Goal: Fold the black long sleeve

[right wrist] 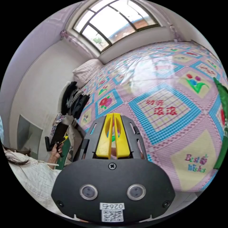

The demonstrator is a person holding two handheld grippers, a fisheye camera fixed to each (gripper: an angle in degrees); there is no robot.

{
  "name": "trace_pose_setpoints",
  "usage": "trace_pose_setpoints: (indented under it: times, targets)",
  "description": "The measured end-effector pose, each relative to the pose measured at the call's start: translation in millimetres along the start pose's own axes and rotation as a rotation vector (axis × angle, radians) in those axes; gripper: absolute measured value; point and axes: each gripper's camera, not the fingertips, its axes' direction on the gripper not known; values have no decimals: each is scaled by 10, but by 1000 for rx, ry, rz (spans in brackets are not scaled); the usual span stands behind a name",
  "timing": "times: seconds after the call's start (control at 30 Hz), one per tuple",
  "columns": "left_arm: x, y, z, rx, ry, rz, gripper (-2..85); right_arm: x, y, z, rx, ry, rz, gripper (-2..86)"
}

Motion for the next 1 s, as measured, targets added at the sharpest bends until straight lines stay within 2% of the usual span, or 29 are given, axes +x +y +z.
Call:
trace_pose_setpoints:
  times: [0.17,0.23,0.3,0.43,0.57,0.73,0.93,1.0]
  targets:
    - [441,-157,-115,101,-121,-8,5,-252,329,700,-180,-123,-81,-9]
    - [647,-289,-106,108,-145,14,56,-281,475,993,-243,-187,-109,-9]
    - [904,-483,-86,106,-187,51,91,-271,566,1174,-270,-233,-99,-9]
    - [1216,-718,-25,135,-206,75,99,-326,685,1340,-313,-355,-80,-9]
    - [1535,-1096,205,113,-275,151,99,-424,757,1411,-352,-335,-143,-10]
    - [1696,-1808,606,81,-337,319,143,-513,761,1780,-402,-350,-131,-11]
    - [1471,-2992,1457,-133,-271,405,166,-911,723,2253,-336,-309,-70,6]
    - [1332,-3308,1864,-300,-230,409,164,-1016,704,2392,-312,-303,-38,15]
